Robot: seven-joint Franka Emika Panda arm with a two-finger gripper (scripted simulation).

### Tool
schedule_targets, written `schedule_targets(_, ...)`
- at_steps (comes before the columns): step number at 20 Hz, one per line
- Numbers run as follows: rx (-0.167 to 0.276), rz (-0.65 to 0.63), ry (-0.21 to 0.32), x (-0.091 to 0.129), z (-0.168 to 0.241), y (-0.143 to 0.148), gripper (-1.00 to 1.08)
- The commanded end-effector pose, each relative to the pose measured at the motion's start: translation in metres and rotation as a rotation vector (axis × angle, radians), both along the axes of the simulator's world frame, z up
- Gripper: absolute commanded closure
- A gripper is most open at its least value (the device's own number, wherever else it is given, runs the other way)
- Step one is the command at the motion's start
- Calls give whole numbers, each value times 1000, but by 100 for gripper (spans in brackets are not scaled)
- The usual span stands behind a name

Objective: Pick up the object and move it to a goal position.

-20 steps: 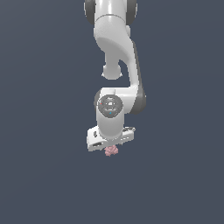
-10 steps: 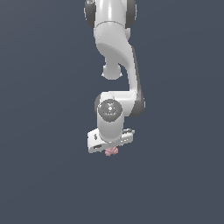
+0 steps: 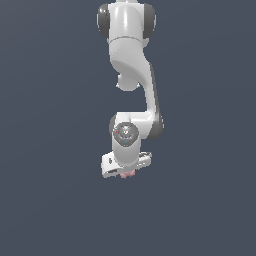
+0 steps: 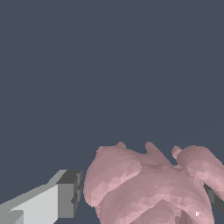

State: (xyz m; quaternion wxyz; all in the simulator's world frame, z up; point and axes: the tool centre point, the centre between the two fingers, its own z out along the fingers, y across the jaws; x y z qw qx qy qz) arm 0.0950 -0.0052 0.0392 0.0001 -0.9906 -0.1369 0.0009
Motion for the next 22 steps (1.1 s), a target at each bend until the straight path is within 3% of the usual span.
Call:
schedule_targets(1, 0, 0, -2, 1, 1, 0, 108)
schedule_targets(14, 0, 0, -2, 0, 1, 1, 108)
schedule_targets(22, 0, 0, -2, -13, 9, 15, 108)
